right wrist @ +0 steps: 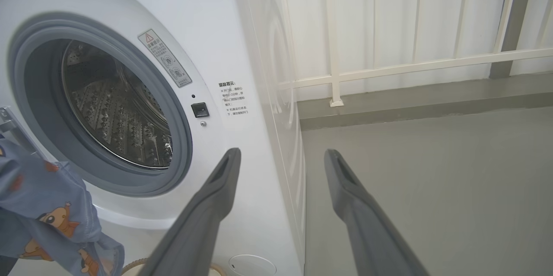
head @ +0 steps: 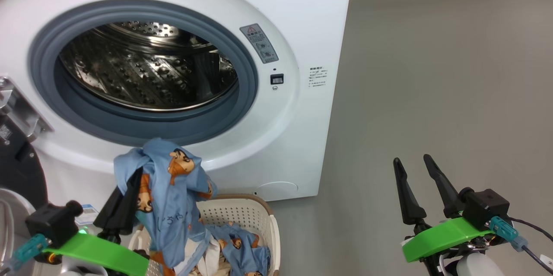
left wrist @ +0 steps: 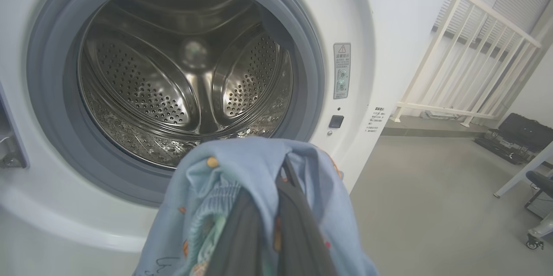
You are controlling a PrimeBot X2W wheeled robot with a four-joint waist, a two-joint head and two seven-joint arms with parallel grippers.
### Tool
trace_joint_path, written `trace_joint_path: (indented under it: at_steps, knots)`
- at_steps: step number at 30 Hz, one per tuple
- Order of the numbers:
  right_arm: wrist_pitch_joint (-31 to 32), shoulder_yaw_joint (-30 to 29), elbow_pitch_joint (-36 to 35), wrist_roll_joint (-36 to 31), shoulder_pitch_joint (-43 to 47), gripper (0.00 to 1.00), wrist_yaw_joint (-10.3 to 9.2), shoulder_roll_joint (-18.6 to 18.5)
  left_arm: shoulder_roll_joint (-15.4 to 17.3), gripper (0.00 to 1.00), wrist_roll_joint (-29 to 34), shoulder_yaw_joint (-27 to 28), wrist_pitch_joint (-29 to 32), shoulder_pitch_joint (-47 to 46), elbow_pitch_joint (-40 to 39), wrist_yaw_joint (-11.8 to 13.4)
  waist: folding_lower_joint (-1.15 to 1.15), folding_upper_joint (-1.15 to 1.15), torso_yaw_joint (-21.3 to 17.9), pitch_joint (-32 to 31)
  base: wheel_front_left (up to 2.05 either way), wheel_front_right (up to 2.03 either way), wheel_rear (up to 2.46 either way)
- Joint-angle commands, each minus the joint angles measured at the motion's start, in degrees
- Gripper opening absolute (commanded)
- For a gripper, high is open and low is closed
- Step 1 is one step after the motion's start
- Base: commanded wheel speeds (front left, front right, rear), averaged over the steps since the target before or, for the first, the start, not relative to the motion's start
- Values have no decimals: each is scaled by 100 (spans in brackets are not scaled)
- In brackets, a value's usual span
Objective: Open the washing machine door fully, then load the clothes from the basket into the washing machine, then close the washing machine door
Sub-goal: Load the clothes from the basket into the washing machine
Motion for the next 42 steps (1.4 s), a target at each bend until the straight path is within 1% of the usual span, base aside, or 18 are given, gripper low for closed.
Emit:
trace_joint_path:
  at_steps: [1, 5, 12, 13, 20, 24, 25, 26, 28, 36, 42]
  knots:
    - [-46, 161, -126, -77, -96, 100, 32, -30, 170, 0, 80, 267, -61, -309, -55, 18, 0, 0, -26, 33, 0, 0, 0]
    - [-46, 196, -173, -79, -123, 100, 32, -30, 214, 0, 111, 284, -53, -585, 115, -18, 0, 0, -90, 166, 0, 0, 0]
    - [-46, 232, -343, -124, -174, 100, 32, -30, 365, 0, 100, 255, -47, -1384, 708, -212, 0, 0, -231, 567, 0, 0, 0]
    - [-46, 232, -343, -124, -174, 100, 32, -30, 365, 0, 100, 255, -47, -1384, 708, -212, 0, 0, -231, 567, 0, 0, 0]
    - [-46, 383, -636, -213, -260, 100, 32, -30, 536, 0, -1, 23, -32, -2404, 1554, -296, 0, 0, -489, 1211, 0, 0, 0]
    - [-46, 497, -930, -230, -279, 100, 32, -30, 826, 0, -134, -319, -43, -2885, 1687, -300, 0, 0, -683, 1701, 0, 0, 0]
    - [-46, 525, -999, -229, -275, 100, 32, -30, 931, 0, -144, -421, -46, -2990, 1713, -300, 0, 0, -729, 1823, 0, 0, 0]
    - [-46, 597, -1133, -231, -286, 100, 32, -30, 1116, 0, -236, -561, -51, -3188, 1798, -300, 0, 0, -825, 2056, 0, 0, 0]
    - [-46, 673, -1289, -223, -312, 100, 32, -30, 1290, 0, -334, -666, -56, -3377, 1876, -301, 0, 0, -910, 2278, 0, 0, 0]
    - [-46, 858, -1779, -258, -334, 100, 32, -30, 1828, 0, -484, -845, -60, -4118, 1918, -301, 0, 0, -1141, 3093, 0, 0, 0]
    - [-46, 1024, -2019, -233, -294, 100, 32, -30, 2106, 0, -522, -722, -60, -4588, 2012, -302, 0, 0, -1345, 3484, 0, 0, 0]
